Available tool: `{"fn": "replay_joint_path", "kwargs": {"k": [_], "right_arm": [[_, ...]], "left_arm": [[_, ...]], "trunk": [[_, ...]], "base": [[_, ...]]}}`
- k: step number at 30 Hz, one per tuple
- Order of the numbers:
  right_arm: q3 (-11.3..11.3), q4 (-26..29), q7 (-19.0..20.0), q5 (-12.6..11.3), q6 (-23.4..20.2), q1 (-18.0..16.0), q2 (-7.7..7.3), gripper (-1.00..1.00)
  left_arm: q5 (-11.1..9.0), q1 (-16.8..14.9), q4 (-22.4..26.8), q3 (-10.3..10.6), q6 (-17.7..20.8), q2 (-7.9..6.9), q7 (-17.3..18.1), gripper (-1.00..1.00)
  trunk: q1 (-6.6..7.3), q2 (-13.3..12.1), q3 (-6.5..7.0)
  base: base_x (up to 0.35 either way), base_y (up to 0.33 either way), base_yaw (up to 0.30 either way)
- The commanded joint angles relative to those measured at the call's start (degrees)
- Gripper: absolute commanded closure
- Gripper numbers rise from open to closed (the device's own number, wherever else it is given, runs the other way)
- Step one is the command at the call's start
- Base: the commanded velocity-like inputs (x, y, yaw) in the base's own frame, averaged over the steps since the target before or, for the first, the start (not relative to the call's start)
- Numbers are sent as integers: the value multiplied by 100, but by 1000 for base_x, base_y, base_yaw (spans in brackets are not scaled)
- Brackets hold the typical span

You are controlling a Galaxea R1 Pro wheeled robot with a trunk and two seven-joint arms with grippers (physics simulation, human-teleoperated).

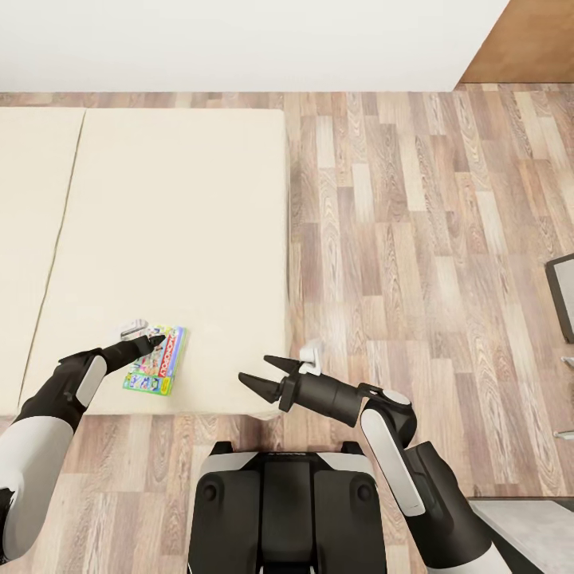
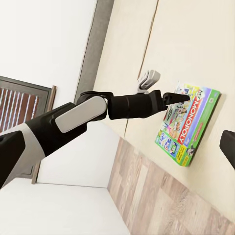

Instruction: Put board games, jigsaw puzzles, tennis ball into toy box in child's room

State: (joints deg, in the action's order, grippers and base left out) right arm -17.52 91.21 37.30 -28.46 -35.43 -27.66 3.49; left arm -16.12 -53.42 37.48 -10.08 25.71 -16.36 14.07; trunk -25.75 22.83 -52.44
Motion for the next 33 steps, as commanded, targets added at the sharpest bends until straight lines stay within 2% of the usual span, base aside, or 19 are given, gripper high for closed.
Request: {"fn": "replay_joint_path", "kwargs": {"k": [1,9,26,33], "right_arm": [[4,2,-4,-37,-43,-2,2,-100],[4,2,0,-37,-43,-2,2,-100],[6,4,32,-54,-64,-2,-7,-100],[12,9,301,-59,-76,-2,-5,-100]], "left_arm": [[-32,-1,5,-20,48,2,15,-100],[-32,-1,5,-20,48,2,17,-100],[-32,-1,5,-20,47,-7,17,-100],[-33,-1,5,-20,47,-7,17,-100]], "trunk": [[-3,9,-6],[-3,9,-6],[-3,9,-6],[-3,9,-6]], "base": [[0,-24,0],[0,-96,0],[0,-7,0],[0,0,0]]}}
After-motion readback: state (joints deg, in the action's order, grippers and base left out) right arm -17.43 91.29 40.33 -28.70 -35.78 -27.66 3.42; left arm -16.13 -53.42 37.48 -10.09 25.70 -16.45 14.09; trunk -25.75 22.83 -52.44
